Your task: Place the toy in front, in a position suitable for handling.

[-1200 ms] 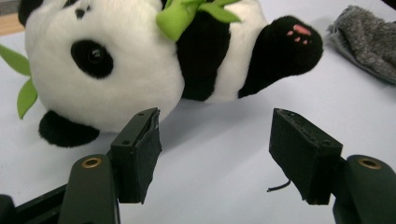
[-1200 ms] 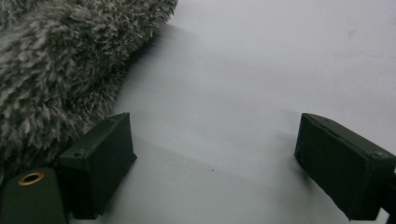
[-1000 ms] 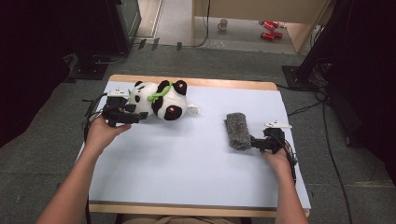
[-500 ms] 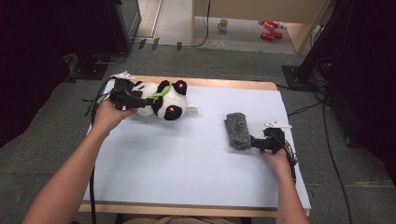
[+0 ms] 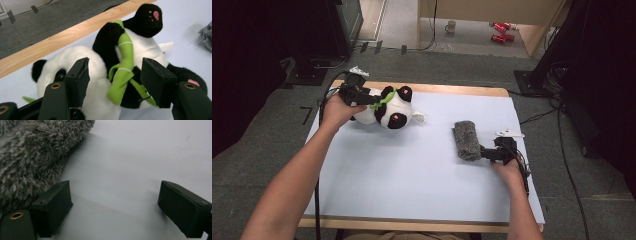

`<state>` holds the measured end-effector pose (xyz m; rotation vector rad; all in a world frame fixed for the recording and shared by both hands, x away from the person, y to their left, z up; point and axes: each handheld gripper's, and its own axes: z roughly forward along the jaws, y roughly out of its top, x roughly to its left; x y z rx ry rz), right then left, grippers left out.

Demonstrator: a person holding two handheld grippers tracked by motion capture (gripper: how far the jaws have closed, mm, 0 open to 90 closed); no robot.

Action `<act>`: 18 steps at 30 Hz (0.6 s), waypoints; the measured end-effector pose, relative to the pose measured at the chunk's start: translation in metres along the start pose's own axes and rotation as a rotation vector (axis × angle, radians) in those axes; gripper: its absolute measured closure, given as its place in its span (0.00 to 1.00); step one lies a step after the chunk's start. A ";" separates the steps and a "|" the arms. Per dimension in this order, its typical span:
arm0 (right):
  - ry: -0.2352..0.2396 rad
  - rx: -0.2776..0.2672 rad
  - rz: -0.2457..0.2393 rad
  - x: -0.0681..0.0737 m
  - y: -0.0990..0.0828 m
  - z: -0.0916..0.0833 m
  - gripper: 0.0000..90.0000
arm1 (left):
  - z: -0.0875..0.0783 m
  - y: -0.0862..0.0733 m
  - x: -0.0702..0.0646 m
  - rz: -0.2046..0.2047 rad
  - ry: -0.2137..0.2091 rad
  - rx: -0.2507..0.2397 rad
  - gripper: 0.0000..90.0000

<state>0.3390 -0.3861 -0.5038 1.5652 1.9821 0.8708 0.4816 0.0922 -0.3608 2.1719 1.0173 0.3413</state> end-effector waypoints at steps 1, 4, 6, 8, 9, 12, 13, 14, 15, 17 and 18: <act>0.000 0.000 0.000 0.000 0.000 0.000 0.12 | 0.003 0.002 -0.002 0.002 -0.001 0.006 0.45; 0.000 -0.001 0.000 0.000 0.000 0.000 0.12 | 0.014 0.007 -0.006 0.031 0.006 0.036 0.47; -0.001 -0.001 0.000 0.000 0.000 0.000 0.12 | 0.020 0.008 -0.006 0.020 -0.002 0.044 0.48; 0.000 -0.001 0.000 0.000 0.000 0.000 0.12 | 0.027 0.008 -0.007 0.020 -0.009 0.062 0.48; 0.001 -0.001 0.001 0.000 0.000 0.000 0.12 | 0.027 0.008 -0.007 0.020 -0.009 0.062 0.48; 0.001 -0.001 0.001 0.000 0.000 0.000 0.12 | 0.042 0.007 -0.013 0.032 0.010 0.087 0.47; 0.001 -0.001 0.001 0.000 0.000 0.000 0.12 | 0.045 0.006 -0.013 0.024 0.013 0.086 0.47; 0.001 -0.001 0.001 0.000 0.000 0.000 0.12 | 0.047 0.005 -0.013 0.018 0.017 0.076 0.48; 0.001 -0.001 0.000 0.000 0.000 0.000 0.12 | 0.047 0.004 -0.013 0.012 0.020 0.063 0.49; 0.001 -0.002 0.000 0.000 0.000 0.000 0.12 | 0.048 0.003 -0.012 0.008 0.022 0.053 0.53; 0.000 -0.002 0.000 0.000 0.000 0.000 0.12 | 0.050 0.000 -0.012 0.010 0.025 0.034 0.55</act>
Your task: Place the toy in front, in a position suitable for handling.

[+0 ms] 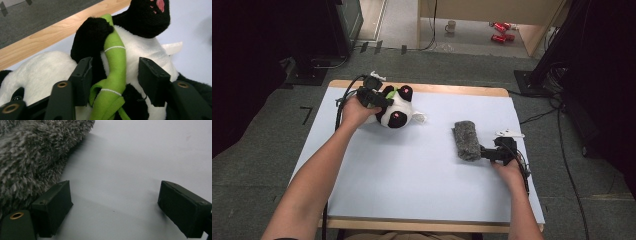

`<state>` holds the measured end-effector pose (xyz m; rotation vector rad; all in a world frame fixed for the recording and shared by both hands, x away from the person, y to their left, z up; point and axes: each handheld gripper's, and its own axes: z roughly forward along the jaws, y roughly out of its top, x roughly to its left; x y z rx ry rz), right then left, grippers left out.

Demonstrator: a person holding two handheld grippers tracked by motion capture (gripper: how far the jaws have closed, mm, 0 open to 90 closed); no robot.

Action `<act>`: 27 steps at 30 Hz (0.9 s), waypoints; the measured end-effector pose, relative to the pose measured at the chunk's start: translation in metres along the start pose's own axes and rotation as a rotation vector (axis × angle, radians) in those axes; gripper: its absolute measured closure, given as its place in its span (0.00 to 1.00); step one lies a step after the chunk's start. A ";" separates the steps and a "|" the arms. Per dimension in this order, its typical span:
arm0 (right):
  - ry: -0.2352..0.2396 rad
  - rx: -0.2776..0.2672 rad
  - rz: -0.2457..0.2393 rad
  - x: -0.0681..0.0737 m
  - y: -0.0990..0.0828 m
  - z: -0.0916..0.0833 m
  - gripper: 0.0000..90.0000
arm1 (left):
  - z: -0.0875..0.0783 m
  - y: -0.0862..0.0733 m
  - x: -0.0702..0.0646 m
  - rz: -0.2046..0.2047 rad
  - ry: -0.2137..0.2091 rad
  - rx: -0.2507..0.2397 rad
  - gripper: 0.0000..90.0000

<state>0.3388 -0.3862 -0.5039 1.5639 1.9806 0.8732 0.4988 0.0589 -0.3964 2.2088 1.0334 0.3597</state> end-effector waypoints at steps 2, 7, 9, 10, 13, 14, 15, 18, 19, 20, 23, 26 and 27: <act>0.001 0.000 0.001 0.000 0.000 0.000 0.12 | 0.001 -0.002 -0.002 0.014 0.009 -0.004 0.62; 0.001 -0.001 0.000 0.000 0.000 0.000 0.13 | -0.004 -0.002 -0.006 0.016 0.027 0.000 0.77; 0.000 -0.001 -0.001 0.000 0.000 0.000 0.13 | -0.006 -0.001 -0.007 0.013 0.031 -0.007 0.80; 0.001 -0.001 0.000 0.000 0.000 0.000 0.13 | -0.010 -0.002 -0.010 -0.020 0.030 -0.035 0.81; 0.002 0.000 0.001 0.000 0.000 0.000 0.13 | -0.016 -0.003 -0.012 -0.049 0.010 -0.044 0.84; 0.001 0.000 0.000 0.000 0.000 0.000 0.13 | -0.018 -0.003 -0.012 -0.065 -0.005 -0.043 0.84; 0.002 0.000 0.001 0.000 0.000 0.000 0.13 | -0.020 -0.004 -0.012 -0.074 -0.019 -0.047 0.85; 0.001 0.000 0.001 0.000 0.000 0.000 0.13 | -0.029 -0.005 -0.019 -0.065 -0.024 -0.045 0.85; 0.002 0.000 0.001 0.000 0.000 0.000 0.13 | -0.032 -0.005 -0.022 -0.073 -0.027 -0.044 0.85; 0.001 0.000 0.001 0.000 0.000 0.000 0.13 | -0.035 -0.005 -0.025 -0.084 -0.029 -0.043 0.85; 0.000 0.000 0.000 0.000 0.000 0.000 0.13 | -0.045 -0.005 -0.036 -0.094 -0.055 -0.040 0.85; 0.000 0.000 -0.001 0.000 0.000 0.000 0.13 | -0.054 -0.007 -0.052 -0.102 -0.072 -0.046 0.85; 0.000 -0.001 0.000 0.000 0.000 0.000 0.13 | -0.056 -0.008 -0.058 -0.102 -0.078 -0.048 0.85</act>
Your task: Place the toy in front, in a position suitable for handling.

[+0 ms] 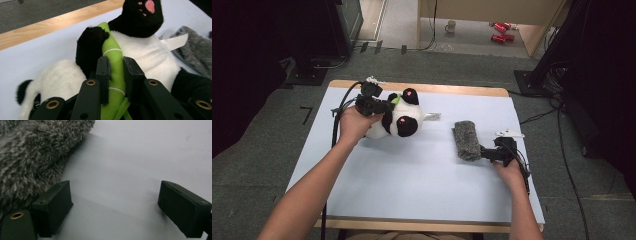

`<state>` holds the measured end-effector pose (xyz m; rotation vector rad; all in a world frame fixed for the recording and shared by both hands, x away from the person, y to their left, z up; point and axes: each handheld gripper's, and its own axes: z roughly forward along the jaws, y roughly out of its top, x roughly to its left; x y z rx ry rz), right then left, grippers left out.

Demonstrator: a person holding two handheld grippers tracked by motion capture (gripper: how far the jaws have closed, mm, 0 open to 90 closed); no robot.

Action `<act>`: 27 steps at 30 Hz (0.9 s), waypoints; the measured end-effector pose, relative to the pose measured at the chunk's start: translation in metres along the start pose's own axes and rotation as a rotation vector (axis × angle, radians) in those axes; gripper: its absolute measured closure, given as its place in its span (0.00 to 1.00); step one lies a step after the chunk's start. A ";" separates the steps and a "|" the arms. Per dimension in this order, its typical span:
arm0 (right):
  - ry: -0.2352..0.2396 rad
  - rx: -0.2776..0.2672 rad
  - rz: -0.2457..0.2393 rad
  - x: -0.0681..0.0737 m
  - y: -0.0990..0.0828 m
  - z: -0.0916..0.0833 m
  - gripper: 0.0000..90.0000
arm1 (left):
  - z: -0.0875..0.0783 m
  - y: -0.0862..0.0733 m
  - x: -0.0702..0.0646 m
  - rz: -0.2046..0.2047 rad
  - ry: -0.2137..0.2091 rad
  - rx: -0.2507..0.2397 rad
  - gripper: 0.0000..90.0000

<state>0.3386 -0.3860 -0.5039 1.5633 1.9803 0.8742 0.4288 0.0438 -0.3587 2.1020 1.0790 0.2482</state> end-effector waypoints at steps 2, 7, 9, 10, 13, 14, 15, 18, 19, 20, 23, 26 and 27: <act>-0.002 0.000 -0.003 0.000 0.000 0.000 0.13 | -0.002 -0.004 -0.013 0.020 0.000 0.006 0.85; -0.001 0.001 -0.001 0.000 0.000 0.000 0.13 | -0.003 -0.017 -0.035 -0.001 -0.042 0.012 0.85; 0.000 0.000 0.000 0.000 0.000 0.000 0.13 | -0.003 -0.022 -0.042 -0.009 -0.058 0.012 0.85; -0.001 0.000 0.000 0.000 0.000 0.000 0.13 | -0.004 -0.024 -0.046 -0.011 -0.061 0.006 0.85; 0.000 -0.001 -0.003 0.000 0.000 0.000 0.13 | -0.005 -0.032 -0.055 -0.021 -0.078 0.000 0.85; 0.001 0.000 -0.002 0.000 0.000 0.000 0.13 | -0.006 -0.035 -0.058 -0.023 -0.080 -0.001 0.85; 0.000 0.000 -0.002 0.000 0.000 0.000 0.13 | -0.006 -0.039 -0.061 -0.023 -0.083 -0.002 0.85; 0.000 0.000 0.000 0.000 0.000 0.000 0.13 | -0.006 -0.047 -0.068 -0.036 -0.107 0.001 0.85; 0.000 0.000 -0.001 0.000 0.000 0.000 0.13 | -0.006 -0.049 -0.071 -0.033 -0.117 -0.004 0.85; 0.000 0.000 -0.001 0.000 0.000 0.000 0.13 | -0.005 -0.051 -0.073 -0.029 -0.123 -0.006 0.85; 0.001 0.000 0.000 0.000 0.000 0.000 0.13 | 0.001 -0.055 -0.075 -0.018 -0.133 -0.008 0.84; 0.000 0.001 0.000 0.000 0.000 0.000 0.12 | 0.009 -0.056 -0.078 -0.006 -0.140 0.000 0.84; 0.000 0.001 -0.001 0.000 0.000 0.000 0.12 | 0.011 -0.056 -0.079 0.006 -0.136 -0.003 0.84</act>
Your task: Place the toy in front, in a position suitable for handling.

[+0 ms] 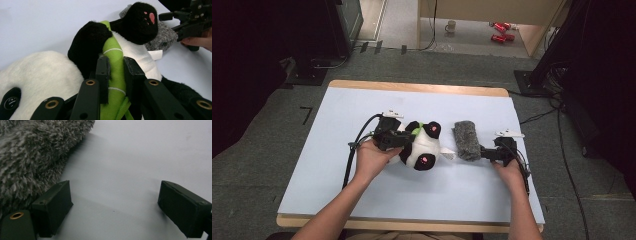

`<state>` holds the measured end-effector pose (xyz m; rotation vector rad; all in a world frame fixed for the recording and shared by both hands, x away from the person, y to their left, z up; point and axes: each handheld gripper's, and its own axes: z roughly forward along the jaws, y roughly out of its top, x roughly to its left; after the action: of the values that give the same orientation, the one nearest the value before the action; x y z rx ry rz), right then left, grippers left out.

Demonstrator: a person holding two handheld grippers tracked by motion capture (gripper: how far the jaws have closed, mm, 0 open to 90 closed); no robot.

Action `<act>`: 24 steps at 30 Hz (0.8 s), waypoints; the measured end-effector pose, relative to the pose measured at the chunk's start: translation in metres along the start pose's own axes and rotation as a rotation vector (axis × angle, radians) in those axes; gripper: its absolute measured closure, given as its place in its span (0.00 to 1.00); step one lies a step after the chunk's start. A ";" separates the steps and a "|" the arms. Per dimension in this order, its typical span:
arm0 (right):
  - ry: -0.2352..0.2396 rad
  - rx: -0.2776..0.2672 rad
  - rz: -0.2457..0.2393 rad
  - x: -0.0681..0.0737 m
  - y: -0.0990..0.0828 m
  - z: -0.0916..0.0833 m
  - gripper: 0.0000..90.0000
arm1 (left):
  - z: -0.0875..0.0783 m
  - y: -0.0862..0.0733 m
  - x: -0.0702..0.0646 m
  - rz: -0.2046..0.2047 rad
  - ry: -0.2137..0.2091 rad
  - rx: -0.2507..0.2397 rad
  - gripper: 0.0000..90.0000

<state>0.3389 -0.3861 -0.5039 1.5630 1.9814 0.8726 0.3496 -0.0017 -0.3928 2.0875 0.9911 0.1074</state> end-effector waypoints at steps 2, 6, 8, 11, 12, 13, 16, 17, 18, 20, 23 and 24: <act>-0.002 0.001 -0.001 0.000 0.000 0.000 0.12 | 0.002 -0.001 -0.002 0.034 0.017 -0.009 0.82; -0.004 -0.001 -0.005 0.001 0.000 0.000 0.13 | 0.002 -0.003 0.001 0.061 0.005 -0.021 0.78; -0.003 0.000 -0.002 0.000 0.000 0.000 0.13 | 0.000 -0.004 0.005 0.046 -0.017 -0.026 0.74; -0.003 0.000 -0.002 0.000 0.000 0.000 0.13 | -0.002 -0.004 0.008 0.042 -0.050 -0.046 0.69; -0.003 0.001 0.000 0.001 0.000 0.000 0.14 | -0.003 -0.003 0.008 0.041 -0.069 -0.056 0.66; -0.003 0.003 0.002 0.000 0.001 -0.001 0.17 | -0.004 -0.003 0.009 0.047 -0.077 -0.071 0.65; -0.023 0.017 0.028 -0.002 0.002 -0.005 0.27 | -0.008 -0.002 0.009 0.076 -0.087 -0.103 0.59; -0.030 0.023 0.033 -0.004 0.003 -0.006 0.27 | -0.008 -0.002 0.009 0.079 -0.091 -0.101 0.58; -0.042 0.031 0.034 -0.005 0.003 -0.007 0.27 | -0.009 -0.002 0.009 0.083 -0.088 -0.105 0.57; -0.062 0.047 0.030 -0.006 0.005 -0.009 0.33 | -0.010 -0.001 0.010 0.093 -0.090 -0.111 0.56; -0.095 0.037 0.005 -0.003 0.009 -0.014 0.35 | -0.012 -0.001 0.012 0.093 -0.089 -0.110 0.55; -0.096 0.000 0.029 -0.002 0.013 -0.021 0.38 | -0.015 -0.001 0.014 0.091 -0.094 -0.105 0.55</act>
<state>0.3336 -0.3903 -0.4803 1.6062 1.8959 0.7937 0.3528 0.0179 -0.3869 2.0223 0.8171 0.1052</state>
